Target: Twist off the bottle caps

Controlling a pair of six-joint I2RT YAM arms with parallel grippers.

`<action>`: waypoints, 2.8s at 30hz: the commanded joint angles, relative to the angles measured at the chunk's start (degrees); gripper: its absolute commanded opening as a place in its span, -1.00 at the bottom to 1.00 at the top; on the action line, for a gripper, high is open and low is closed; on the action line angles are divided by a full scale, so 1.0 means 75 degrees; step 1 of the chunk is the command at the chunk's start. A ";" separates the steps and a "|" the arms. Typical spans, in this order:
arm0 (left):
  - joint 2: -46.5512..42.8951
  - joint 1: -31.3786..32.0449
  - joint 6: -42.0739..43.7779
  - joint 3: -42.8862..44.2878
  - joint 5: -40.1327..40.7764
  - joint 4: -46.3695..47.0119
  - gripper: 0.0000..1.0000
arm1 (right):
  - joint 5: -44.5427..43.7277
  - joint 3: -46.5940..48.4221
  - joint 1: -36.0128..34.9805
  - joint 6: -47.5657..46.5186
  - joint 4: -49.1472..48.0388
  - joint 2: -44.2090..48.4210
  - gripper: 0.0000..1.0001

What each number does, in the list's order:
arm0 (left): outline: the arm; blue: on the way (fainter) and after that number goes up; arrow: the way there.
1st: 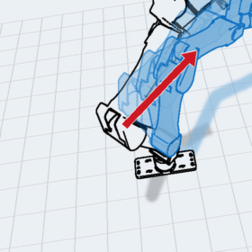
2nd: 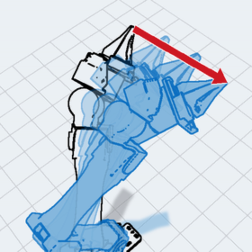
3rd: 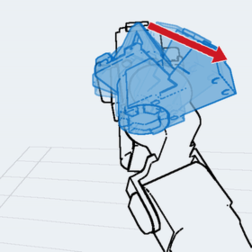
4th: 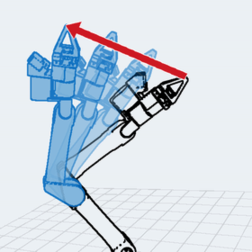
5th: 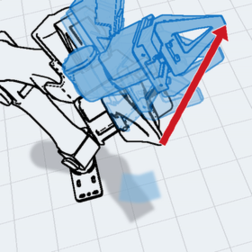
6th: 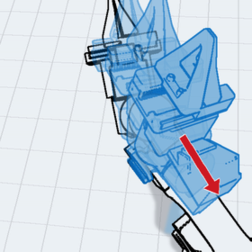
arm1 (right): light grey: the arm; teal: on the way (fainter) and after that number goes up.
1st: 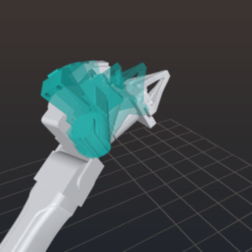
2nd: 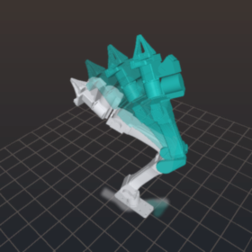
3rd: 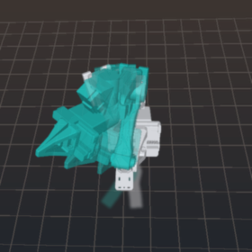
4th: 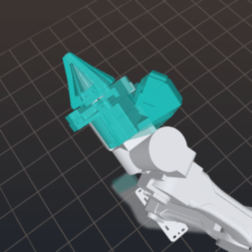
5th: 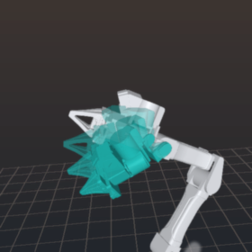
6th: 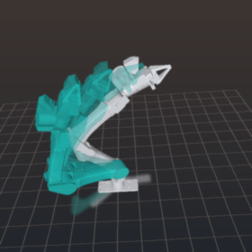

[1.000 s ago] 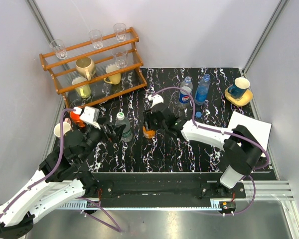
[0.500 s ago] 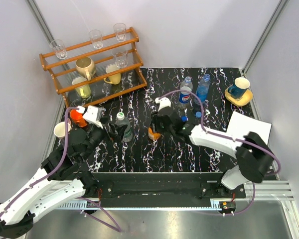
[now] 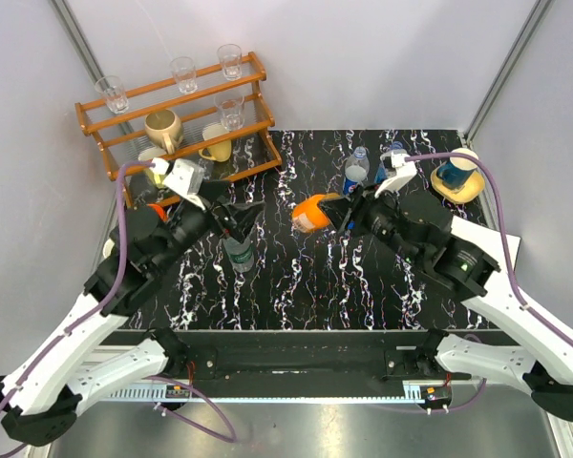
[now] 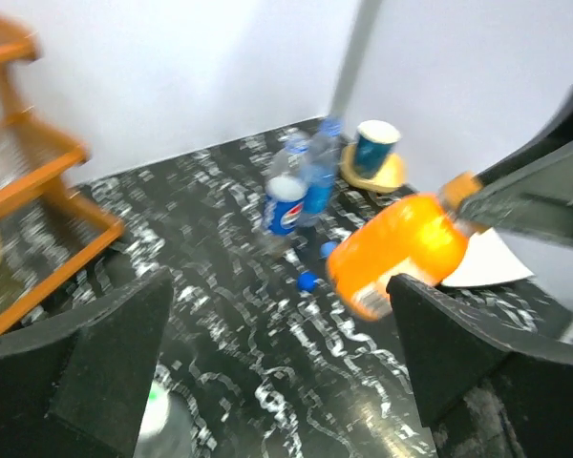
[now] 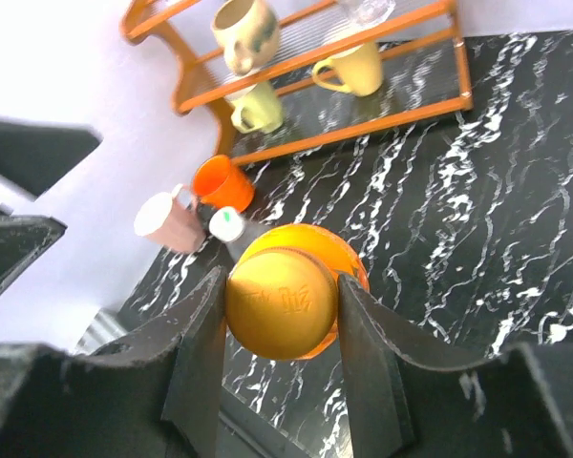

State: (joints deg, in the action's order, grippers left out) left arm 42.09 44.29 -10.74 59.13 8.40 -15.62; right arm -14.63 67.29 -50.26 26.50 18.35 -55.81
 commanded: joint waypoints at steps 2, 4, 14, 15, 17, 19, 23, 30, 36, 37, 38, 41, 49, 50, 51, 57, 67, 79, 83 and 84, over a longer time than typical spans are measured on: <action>0.0669 -0.0795 -0.0674 0.0588 -0.5229 0.1657 0.98 | 0.1375 0.0204 -0.0014 0.0626 0.0425 0.0515 -1.00; 0.1008 -0.0843 -0.0840 0.0844 -0.6063 0.1965 0.98 | 0.1598 0.0204 -0.0014 0.0685 0.0401 0.0749 -1.00; 0.1889 -0.0902 -0.1989 0.0168 -0.8034 0.3264 0.98 | 0.3145 0.0064 -0.0014 0.1072 -0.0804 0.1079 -1.00; 0.1842 -0.0902 -0.1990 0.0085 -0.8093 0.3312 0.98 | 0.3378 0.0064 -0.0014 0.1142 -0.0899 0.1032 -1.00; 0.1818 -0.0902 -0.2141 -0.0149 -0.8198 0.3673 0.98 | 0.3567 0.0122 -0.0014 0.1177 -0.1121 0.0938 -1.00; 0.1806 -0.0902 -0.2235 -0.0220 -0.8339 0.3851 0.98 | 0.3767 0.0169 -0.0014 0.1236 -0.1239 0.0798 -1.00; 0.1795 -0.0902 -0.2247 -0.0279 -0.8514 0.3957 0.98 | 0.3990 0.0216 -0.0014 0.1306 -0.1520 0.0563 -1.00; 0.1689 -0.0902 -0.1697 -0.0373 -0.8655 0.3477 0.82 | 0.4119 0.0228 -0.0002 0.1423 -0.1731 0.0293 -1.00; 0.1666 -0.0867 -0.1427 -0.0432 -0.8679 0.3173 0.29 | 0.4283 0.0333 -0.0002 0.1482 -0.1837 0.0129 -1.00; 0.1654 -0.0843 -0.1311 -0.0443 -0.8656 0.3044 0.22 | 0.4295 0.0356 -0.0013 0.1517 -0.1884 0.0117 -1.00; 0.1631 -0.0832 -0.1252 -0.0443 -0.8586 0.2985 0.12 | 0.4330 0.0357 -0.0002 0.1529 -0.1907 0.0094 -1.00; 0.1607 -0.0796 -0.1122 -0.0443 -0.8515 0.2867 0.09 | 0.4400 0.0415 -0.0013 0.1552 -0.1919 0.0047 -1.00; 0.1327 -0.0504 -0.0176 -0.0385 -0.6784 0.1839 0.04 | 0.2785 0.0965 -0.0013 0.1189 -0.0924 0.0117 0.50; 0.1256 -0.0399 -0.0022 -0.0373 -0.5992 0.1743 0.02 | 0.2598 0.1036 -0.0014 0.1201 -0.0853 0.0059 0.53; 0.1198 -0.0120 0.0130 -0.0373 -0.5555 0.1661 0.01 | 0.2340 0.1129 -0.0014 0.1224 -0.0760 -0.0011 0.54; 0.0928 0.1053 0.1010 -0.0466 -0.2483 0.1590 -0.01 | 0.1660 0.1774 -0.0025 0.1505 -0.0069 -0.0726 0.57; 0.0787 0.1735 0.1385 -0.0736 -0.0371 0.1977 -0.03 | 0.1447 0.2033 -0.0037 0.1763 0.0238 -0.1289 0.47; 0.0881 0.1782 0.1374 -0.0842 -0.0007 0.2059 -0.03 | 0.1774 0.1857 -0.0119 0.1845 0.0073 -0.1441 0.29; 0.0951 0.1793 0.1385 -0.0818 -0.0007 0.2059 -0.04 | 0.1892 0.1857 -0.0131 0.1857 0.0061 -0.1546 0.27; 0.0963 0.1805 0.1374 -0.0807 -0.0019 0.2059 -0.04 | 0.1916 0.1857 -0.0131 0.1857 0.0061 -0.1582 0.27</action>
State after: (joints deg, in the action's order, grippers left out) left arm 48.90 57.39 -1.28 52.82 6.59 -4.14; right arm -1.83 80.36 -50.61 40.05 20.88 -66.78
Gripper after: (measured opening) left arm 0.657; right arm 0.637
